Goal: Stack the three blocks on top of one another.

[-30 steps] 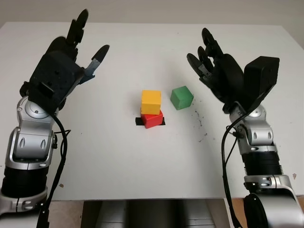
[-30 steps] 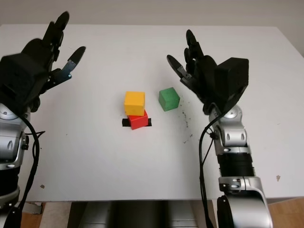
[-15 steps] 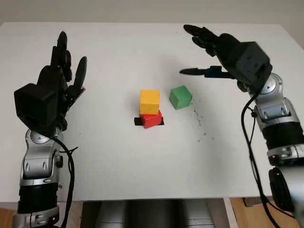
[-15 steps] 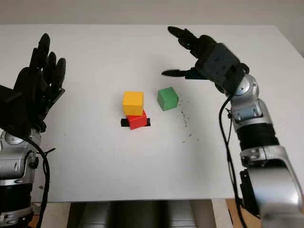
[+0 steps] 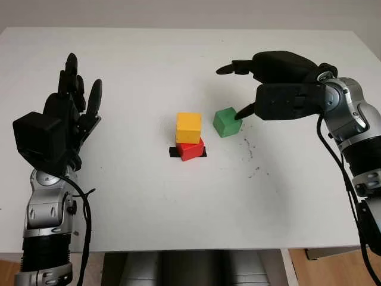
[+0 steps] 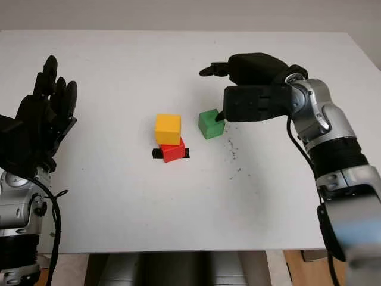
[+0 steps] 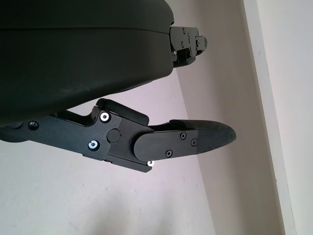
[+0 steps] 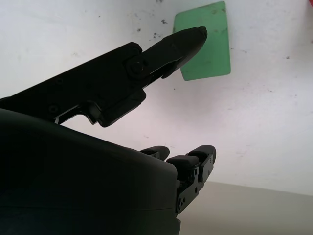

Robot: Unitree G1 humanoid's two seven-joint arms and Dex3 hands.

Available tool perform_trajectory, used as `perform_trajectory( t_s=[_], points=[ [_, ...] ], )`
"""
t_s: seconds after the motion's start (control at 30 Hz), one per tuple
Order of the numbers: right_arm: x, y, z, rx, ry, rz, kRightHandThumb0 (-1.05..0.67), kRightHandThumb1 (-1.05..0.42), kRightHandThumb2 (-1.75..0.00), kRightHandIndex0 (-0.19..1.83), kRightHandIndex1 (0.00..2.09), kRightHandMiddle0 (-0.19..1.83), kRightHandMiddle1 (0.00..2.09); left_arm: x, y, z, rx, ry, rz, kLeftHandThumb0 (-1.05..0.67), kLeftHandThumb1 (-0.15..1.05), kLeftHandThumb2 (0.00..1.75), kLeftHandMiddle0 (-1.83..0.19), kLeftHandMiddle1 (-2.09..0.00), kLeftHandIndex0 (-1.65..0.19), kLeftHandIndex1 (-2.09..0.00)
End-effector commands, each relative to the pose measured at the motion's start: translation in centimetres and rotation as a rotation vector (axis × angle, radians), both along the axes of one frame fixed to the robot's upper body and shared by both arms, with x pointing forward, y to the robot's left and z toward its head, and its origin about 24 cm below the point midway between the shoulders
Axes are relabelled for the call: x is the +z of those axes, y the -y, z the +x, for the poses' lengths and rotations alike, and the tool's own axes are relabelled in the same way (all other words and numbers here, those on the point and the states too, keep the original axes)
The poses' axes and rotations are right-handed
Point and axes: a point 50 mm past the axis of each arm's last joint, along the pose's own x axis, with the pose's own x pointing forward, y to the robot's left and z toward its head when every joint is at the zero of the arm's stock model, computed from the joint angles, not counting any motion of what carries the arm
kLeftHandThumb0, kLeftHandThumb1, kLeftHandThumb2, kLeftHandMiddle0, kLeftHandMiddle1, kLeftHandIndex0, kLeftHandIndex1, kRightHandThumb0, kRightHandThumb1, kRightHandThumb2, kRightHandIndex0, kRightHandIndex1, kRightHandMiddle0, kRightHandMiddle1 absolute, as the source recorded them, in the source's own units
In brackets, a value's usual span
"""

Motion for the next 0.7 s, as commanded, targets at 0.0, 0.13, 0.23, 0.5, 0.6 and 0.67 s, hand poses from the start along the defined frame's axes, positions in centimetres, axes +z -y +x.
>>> perform_trajectory(
  t_s=[0.0, 0.13, 0.23, 0.5, 0.6, 0.67],
  points=[
    [0.5, -0.1, -0.4, 0.017, 0.027, -0.064, -0.72, -0.83, -0.06, 0.3, 0.11, 0.34, 0.17, 0.6, 0.2, -0.1, -0.011, 0.022, 0.006, -0.66, 1.05, 0.46, 0.08, -0.06, 0.07, -0.09],
    [0.2, -0.4, -0.8, 0.046, 0.032, -0.124, -0.74, -0.85, -0.06, 0.26, 0.08, 0.37, 0.15, 0.7, 0.3, -0.2, -0.012, 0.028, 0.006, -0.65, 1.05, 0.46, 0.08, -0.05, 0.08, -0.09],
    [-0.4, -0.3, -0.9, 0.057, 0.044, -0.13, -0.75, -0.84, -0.05, 0.28, 0.08, 0.4, 0.15, 0.8, 0.3, -0.3, -0.014, 0.03, 0.006, -0.64, 1.05, 0.47, 0.09, -0.05, 0.08, -0.08],
    [-2.0, -0.4, -0.9, 0.075, 0.097, -0.144, -0.74, -0.82, -0.05, 0.3, 0.08, 0.47, 0.14, 0.9, 0.5, -0.3, -0.022, 0.032, 0.01, -0.64, 1.05, 0.47, 0.09, -0.05, 0.08, -0.08],
    [-2.4, -0.3, -0.8, 0.085, 0.114, -0.137, -0.73, -0.82, -0.05, 0.31, 0.08, 0.5, 0.15, 0.8, 0.6, -0.3, -0.028, 0.029, 0.016, -0.64, 1.05, 0.48, 0.08, -0.06, 0.06, -0.08],
    [-2.8, -0.3, -0.7, 0.087, 0.124, -0.124, -0.72, -0.82, -0.05, 0.33, 0.08, 0.53, 0.16, 0.8, 0.7, -0.3, -0.032, 0.027, 0.012, -0.64, 1.05, 0.47, 0.09, -0.05, 0.06, -0.08]
  ],
)
